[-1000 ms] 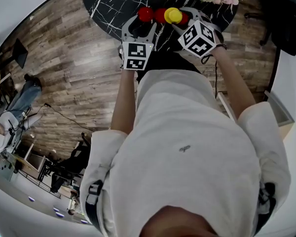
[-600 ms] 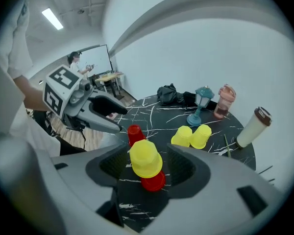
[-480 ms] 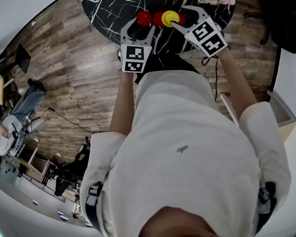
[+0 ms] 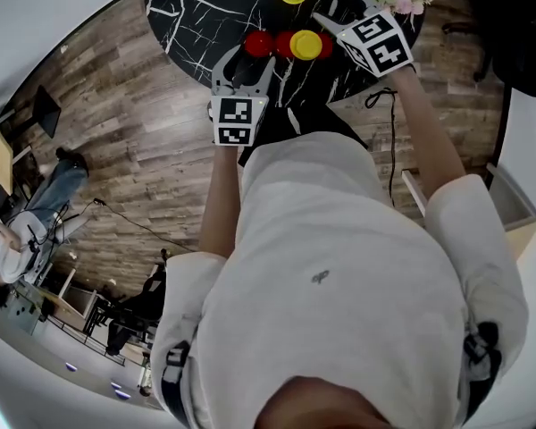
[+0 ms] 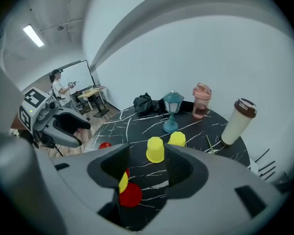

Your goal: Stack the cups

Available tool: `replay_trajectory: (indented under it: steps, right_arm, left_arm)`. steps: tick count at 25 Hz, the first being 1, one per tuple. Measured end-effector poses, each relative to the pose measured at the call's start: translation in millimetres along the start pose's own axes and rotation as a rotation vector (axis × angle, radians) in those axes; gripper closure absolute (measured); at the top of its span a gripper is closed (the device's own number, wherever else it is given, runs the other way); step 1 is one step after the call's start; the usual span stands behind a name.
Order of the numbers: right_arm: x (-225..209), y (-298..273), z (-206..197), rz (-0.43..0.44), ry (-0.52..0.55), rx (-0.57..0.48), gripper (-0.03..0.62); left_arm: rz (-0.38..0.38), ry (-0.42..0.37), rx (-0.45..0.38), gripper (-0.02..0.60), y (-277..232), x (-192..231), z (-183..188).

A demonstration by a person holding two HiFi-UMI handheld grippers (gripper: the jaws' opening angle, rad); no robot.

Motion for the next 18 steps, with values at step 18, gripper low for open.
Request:
replay_trajectory:
  steps: [18]
  right_arm:
    - [-66,-83,16,-0.136,0.046,0.025,0.376]
  left_arm:
    - [-0.032,0.021,0.065,0.337,-7,-2,-2]
Point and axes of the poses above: the fingertips, and each gripper's own axes: y backward along the fingers, x to its left, z out of its top, the point moved 8 cm from there along y, backward along the fingers, and after that the axes turned 9 degrees about -y, right-handed, at the moved point
